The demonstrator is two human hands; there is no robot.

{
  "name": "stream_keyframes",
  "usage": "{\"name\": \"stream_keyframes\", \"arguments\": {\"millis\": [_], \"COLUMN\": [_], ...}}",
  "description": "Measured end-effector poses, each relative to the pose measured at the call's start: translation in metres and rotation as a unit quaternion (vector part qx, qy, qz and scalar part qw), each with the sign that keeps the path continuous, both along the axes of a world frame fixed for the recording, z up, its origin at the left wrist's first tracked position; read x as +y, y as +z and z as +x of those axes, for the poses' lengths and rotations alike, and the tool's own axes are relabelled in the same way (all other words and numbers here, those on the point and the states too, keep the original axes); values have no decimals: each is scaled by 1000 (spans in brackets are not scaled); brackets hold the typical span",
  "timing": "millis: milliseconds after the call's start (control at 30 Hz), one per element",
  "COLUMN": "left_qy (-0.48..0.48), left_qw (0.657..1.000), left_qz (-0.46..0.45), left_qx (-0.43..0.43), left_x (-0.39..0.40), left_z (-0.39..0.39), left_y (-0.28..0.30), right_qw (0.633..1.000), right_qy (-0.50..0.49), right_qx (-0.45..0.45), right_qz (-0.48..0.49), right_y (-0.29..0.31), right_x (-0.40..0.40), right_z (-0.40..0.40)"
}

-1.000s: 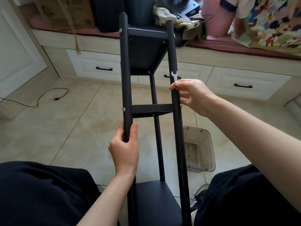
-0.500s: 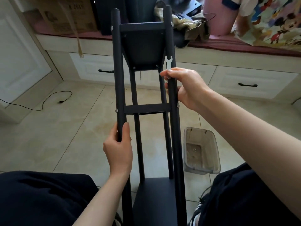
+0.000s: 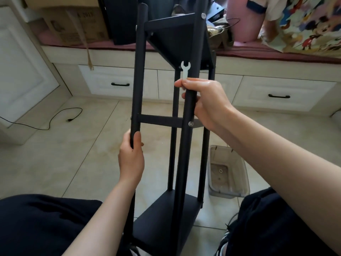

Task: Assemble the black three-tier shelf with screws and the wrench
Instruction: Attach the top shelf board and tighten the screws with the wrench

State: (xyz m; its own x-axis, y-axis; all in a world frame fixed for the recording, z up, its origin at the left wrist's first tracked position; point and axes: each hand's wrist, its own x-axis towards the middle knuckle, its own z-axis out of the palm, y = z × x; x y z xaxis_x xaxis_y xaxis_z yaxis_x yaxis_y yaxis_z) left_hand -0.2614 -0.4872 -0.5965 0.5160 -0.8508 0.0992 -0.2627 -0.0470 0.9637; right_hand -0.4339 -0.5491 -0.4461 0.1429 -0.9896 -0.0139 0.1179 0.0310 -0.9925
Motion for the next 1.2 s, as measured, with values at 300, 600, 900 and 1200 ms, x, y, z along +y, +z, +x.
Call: {"name": "stream_keyframes", "arguments": {"millis": [300, 600, 900, 1200], "left_qy": [56, -58, -67, -65], "left_qw": [980, 997, 994, 988], "left_qz": [-13, -45, -59, -121], "left_qx": [-193, -39, -55, -68], "left_x": [23, 69, 58, 44], "left_z": [-3, -94, -84, -67], "left_y": [6, 30, 9, 0], "right_qw": [997, 993, 984, 976], "right_qy": [41, 2, -3, -4], "right_qx": [48, 81, 138, 170], "right_qz": [-51, -90, -115, -135], "right_y": [1, -1, 3, 4], "right_x": [9, 15, 13, 3], "right_z": [8, 21, 22, 24]}}
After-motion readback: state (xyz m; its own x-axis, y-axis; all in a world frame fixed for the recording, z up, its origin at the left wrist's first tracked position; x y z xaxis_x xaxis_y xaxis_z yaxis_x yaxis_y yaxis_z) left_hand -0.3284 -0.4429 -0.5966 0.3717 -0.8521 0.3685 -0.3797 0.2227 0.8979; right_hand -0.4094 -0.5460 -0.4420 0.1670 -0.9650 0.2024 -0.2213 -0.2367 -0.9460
